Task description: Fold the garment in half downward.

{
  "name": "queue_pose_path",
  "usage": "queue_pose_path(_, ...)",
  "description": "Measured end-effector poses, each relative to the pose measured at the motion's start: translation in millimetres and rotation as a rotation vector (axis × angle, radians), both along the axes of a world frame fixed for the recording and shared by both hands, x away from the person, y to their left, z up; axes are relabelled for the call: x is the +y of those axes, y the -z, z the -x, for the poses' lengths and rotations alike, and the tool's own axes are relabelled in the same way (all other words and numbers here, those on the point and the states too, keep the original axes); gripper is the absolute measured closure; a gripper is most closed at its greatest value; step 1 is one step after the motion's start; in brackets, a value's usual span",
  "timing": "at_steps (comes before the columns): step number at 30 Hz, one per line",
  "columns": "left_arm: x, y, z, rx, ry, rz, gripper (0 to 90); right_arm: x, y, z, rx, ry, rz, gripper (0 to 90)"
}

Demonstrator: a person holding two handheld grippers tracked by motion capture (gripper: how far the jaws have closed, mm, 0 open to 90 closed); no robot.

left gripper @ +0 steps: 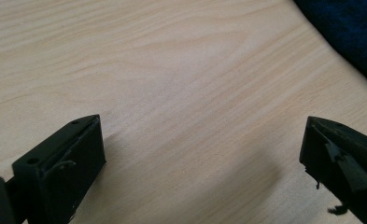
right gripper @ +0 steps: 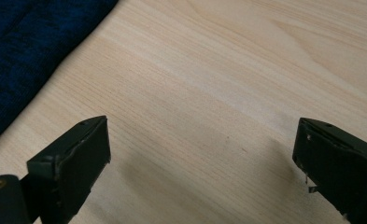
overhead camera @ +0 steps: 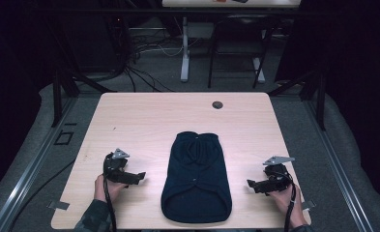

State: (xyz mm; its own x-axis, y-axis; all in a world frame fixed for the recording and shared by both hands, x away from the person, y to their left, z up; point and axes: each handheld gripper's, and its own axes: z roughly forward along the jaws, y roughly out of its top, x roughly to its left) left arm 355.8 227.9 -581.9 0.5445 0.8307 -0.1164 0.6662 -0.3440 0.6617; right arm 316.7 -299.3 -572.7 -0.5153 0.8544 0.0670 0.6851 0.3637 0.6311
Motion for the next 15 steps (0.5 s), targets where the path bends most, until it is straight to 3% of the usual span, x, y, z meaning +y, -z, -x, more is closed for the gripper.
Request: queue_pose_path(15,-2.6,-6.1,2.2,-0.031,0.010,-0.017,0.1,-0.6,-2.9,0.0,-0.006,0.000,0.033,4.0)
